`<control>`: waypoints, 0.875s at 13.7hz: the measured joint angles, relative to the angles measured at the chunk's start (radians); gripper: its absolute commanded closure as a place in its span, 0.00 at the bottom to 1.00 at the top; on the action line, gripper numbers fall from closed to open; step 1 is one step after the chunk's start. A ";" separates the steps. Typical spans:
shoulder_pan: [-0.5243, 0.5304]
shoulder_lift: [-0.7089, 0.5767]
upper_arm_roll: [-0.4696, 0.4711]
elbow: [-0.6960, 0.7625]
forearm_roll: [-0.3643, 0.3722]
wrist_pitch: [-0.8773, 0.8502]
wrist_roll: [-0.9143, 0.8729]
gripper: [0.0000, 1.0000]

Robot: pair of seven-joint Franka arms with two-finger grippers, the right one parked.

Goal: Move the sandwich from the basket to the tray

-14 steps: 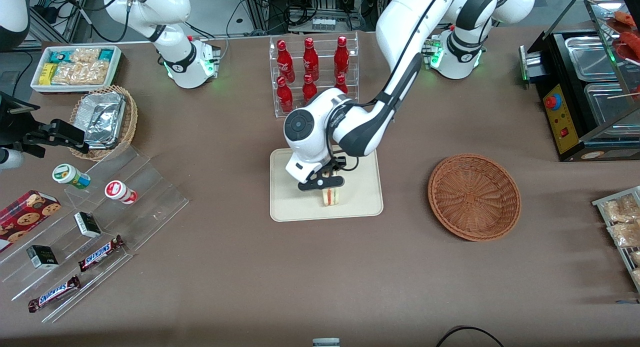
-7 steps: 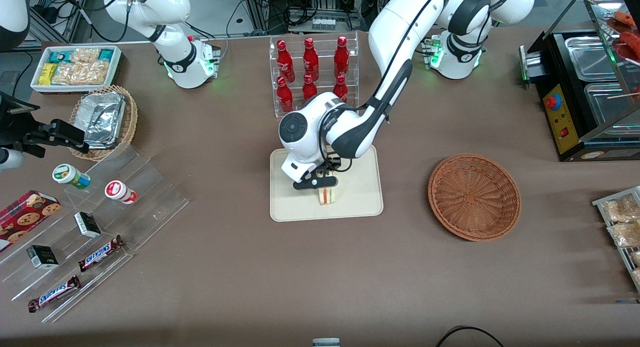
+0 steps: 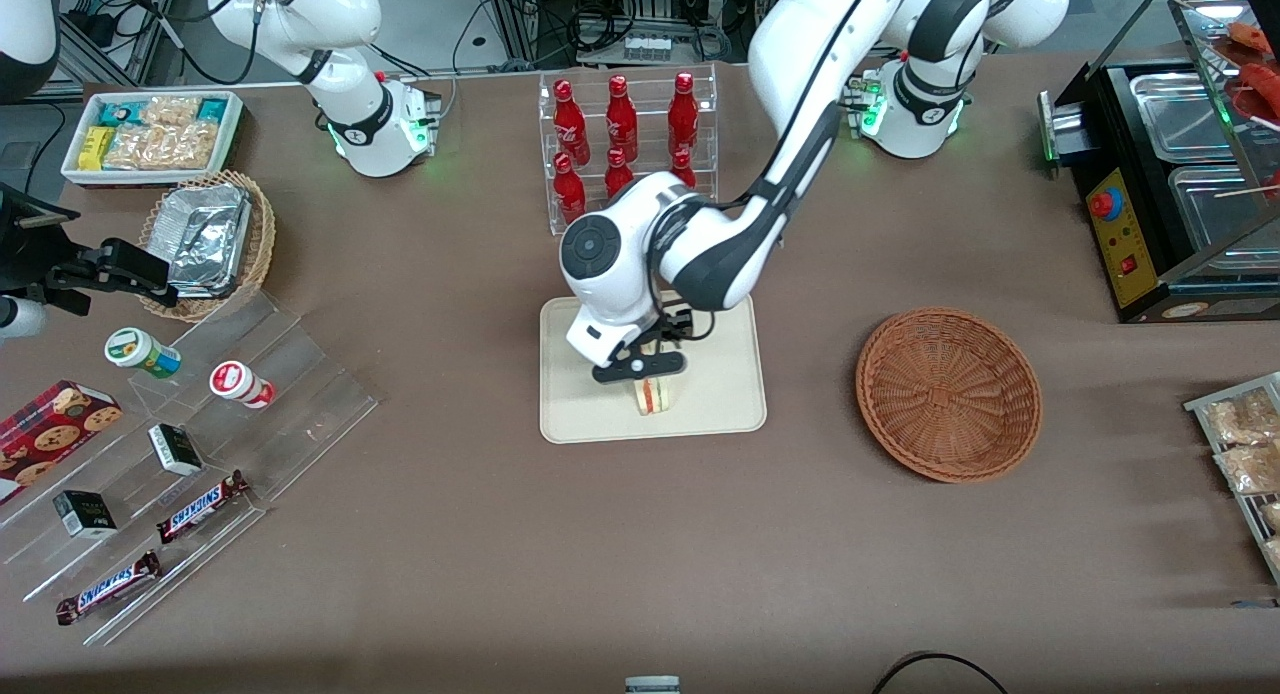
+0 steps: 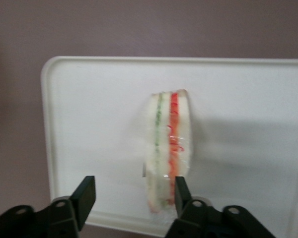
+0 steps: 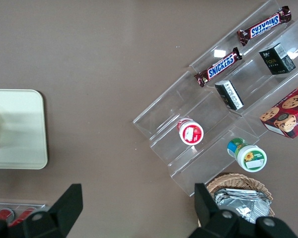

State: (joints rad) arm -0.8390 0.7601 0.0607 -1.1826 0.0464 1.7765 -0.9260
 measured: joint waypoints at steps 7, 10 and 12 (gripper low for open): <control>0.220 -0.338 0.036 0.009 0.004 -0.399 0.212 0.00; 0.326 -0.448 0.041 -0.009 0.005 -0.490 0.360 0.00; 0.405 -0.525 0.043 -0.051 0.006 -0.510 0.476 0.00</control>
State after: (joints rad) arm -0.4338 0.2354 0.1034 -1.2341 0.0525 1.2664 -0.4502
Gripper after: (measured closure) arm 0.000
